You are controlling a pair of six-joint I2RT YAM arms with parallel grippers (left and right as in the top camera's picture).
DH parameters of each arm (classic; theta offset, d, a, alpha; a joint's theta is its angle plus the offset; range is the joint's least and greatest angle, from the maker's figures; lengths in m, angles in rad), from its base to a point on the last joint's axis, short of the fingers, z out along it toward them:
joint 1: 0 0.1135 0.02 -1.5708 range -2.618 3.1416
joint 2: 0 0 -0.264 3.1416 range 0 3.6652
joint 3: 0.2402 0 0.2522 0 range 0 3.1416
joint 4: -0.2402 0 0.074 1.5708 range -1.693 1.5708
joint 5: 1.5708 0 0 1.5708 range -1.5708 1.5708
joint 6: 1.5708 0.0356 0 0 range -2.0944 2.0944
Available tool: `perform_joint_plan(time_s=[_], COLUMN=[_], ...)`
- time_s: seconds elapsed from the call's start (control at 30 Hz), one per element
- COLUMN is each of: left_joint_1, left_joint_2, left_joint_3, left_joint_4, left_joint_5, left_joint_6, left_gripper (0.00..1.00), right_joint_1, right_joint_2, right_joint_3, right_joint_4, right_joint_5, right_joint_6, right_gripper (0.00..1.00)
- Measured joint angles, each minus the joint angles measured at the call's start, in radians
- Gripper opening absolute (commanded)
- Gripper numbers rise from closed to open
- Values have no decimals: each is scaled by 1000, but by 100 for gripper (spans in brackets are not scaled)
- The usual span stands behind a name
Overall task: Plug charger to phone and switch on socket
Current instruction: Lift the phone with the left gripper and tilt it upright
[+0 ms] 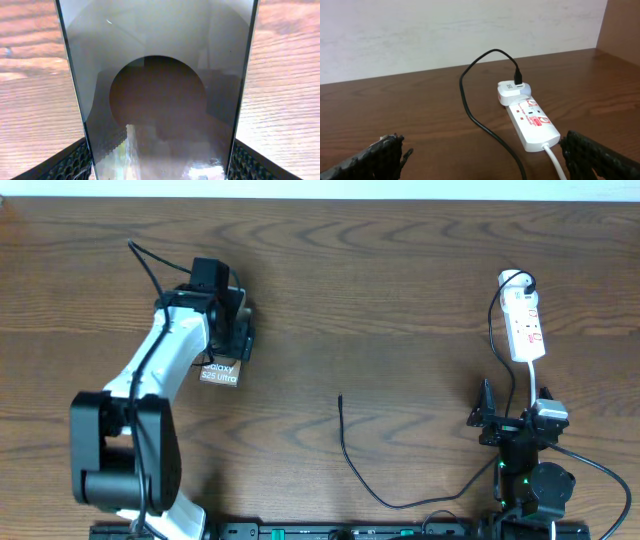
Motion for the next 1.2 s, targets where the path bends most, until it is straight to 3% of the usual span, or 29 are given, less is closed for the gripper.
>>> perform_joint_plan(time_s=[0.17, 0.6, 0.83, 0.97, 1.2], left_joint_1=[0, 2, 56, 102, 167], left_joint_2=[-47, -166, -166, -166, -167], left_joint_3=[0, 0, -3, -3, -4], left_joint_4=[-12, 95, 296, 434, 570], left_joint_5=[24, 525, 908, 1051, 1146], left_joint_6=[-30, -285, -606, -811, -1182], left_gripper=[8, 7, 7, 7, 7], right_joint_1=[0, 0, 0, 0, 0], right_joint_2=[0, 0, 0, 0, 0], right_joint_3=[0, 0, 0, 0, 0], right_joint_4=[0, 0, 0, 0, 0], right_joint_5=[0, 0, 0, 0, 0], right_joint_6=[0, 0, 0, 0, 0], right_gripper=[99, 99, 99, 99, 99])
